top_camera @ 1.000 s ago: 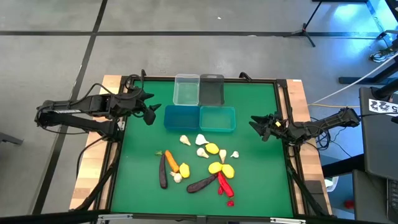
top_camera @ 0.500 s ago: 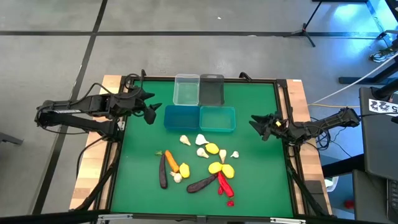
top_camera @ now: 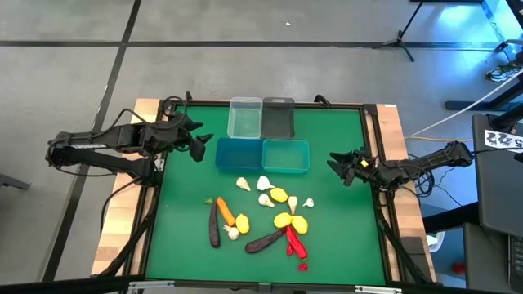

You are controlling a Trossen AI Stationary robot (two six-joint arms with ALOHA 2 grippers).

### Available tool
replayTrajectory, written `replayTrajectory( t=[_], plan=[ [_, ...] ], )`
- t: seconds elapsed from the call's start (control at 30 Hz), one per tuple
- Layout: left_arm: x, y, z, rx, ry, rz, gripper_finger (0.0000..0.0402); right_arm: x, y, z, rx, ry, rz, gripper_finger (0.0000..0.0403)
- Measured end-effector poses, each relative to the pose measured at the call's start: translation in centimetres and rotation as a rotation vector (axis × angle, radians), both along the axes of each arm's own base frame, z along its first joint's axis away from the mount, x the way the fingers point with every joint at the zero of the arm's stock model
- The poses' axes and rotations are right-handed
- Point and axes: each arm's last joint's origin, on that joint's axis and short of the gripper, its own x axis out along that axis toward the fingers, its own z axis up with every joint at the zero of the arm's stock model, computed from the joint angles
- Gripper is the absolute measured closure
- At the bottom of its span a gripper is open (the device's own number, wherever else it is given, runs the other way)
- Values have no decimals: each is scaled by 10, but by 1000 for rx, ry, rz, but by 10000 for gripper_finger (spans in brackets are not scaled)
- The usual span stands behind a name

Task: Sort produce into baskets
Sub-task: Put the white garlic into the transparent bin

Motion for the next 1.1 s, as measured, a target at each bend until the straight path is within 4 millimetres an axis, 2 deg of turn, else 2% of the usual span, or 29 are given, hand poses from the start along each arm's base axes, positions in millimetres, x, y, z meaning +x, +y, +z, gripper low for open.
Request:
replayTrajectory(
  t=[0.13,0.27,0.33,0.4,0.5,0.57,0.6,0.73,0.9,1.1],
  plan=[
    [1,1,0,27,19,4,126,1,1,9,-65,-57,48,123],
    [5,2,5,102,-6,-1,126,-3,5,43,-221,-307,184,123],
    [10,-1,10,79,-67,-99,126,-8,5,67,-286,-379,224,123],
    [15,-6,16,53,-135,-281,126,-10,5,90,-352,-350,224,123],
    [21,-17,21,-3,-209,-526,126,-6,5,119,-431,-191,226,123],
    [24,-25,21,-30,-228,-626,126,7,9,133,-471,-36,252,123],
    [25,-28,20,-40,-218,-653,126,17,12,134,-490,63,275,123],
    [30,-39,11,-70,-140,-710,126,55,26,117,-514,426,373,123],
    [41,-44,0,-64,-58,-685,126,97,42,54,-431,834,494,123],
    [56,-45,-15,-69,33,-674,126,126,55,3,-346,1015,583,123]
  ],
)
